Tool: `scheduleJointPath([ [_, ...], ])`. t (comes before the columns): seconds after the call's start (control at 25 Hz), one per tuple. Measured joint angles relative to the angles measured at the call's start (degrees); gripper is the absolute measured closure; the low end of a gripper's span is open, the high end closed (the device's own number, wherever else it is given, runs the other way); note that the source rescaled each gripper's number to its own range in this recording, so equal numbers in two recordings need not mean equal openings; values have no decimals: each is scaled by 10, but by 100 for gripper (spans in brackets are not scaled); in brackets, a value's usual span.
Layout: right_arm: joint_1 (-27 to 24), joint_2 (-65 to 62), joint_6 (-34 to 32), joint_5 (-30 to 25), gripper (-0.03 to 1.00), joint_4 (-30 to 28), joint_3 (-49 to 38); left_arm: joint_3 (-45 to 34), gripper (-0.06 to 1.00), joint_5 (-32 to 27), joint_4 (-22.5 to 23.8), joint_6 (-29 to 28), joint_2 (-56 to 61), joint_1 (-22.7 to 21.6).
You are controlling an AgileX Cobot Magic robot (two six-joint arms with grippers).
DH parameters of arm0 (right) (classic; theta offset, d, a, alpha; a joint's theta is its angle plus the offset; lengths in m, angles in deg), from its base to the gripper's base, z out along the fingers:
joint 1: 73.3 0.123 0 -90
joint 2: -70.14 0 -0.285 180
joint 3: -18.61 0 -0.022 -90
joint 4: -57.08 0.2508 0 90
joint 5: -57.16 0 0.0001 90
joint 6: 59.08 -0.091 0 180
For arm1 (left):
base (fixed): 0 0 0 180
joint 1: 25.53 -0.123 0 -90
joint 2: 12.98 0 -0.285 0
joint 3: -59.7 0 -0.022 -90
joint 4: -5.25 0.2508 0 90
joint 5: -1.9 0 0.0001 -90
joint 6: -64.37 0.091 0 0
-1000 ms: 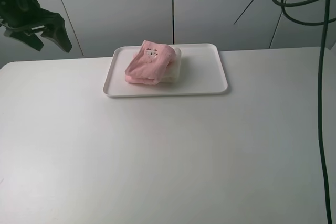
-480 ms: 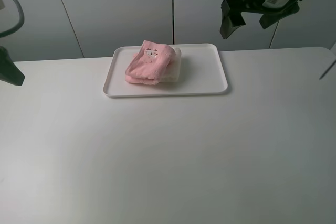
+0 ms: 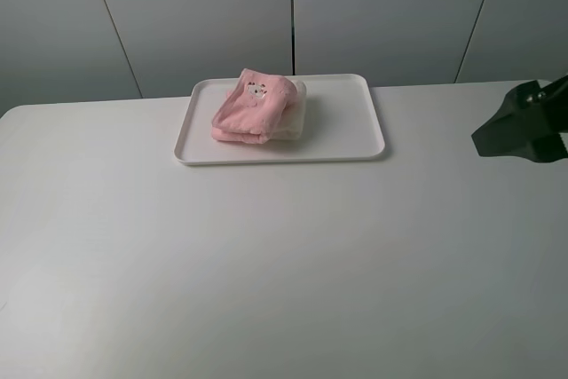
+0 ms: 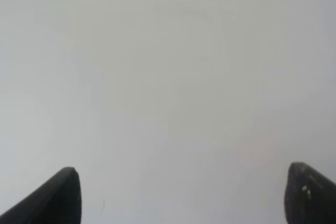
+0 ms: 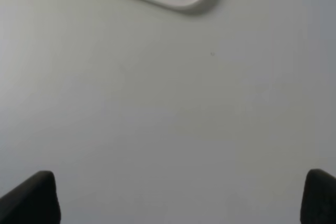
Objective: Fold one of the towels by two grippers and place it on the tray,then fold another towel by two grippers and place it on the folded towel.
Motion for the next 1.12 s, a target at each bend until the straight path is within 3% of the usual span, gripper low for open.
scheduleJointPath([
  [0.32, 0, -191, 0, -64, -3, 0, -31, -17, -5, -76, 33, -32, 175, 0],
  [0.64, 0, -286, -1, -148, -3, -1, -33, -83, -5, -90, 43, -60, 324, 0],
  [0.92, 0, -327, -1, -158, -3, -1, -42, -95, -6, -94, 45, -62, 422, 0],
  [1.12, 0, -343, -1, -148, -3, -1, -109, -95, -6, -98, 47, -66, 442, 0],
])
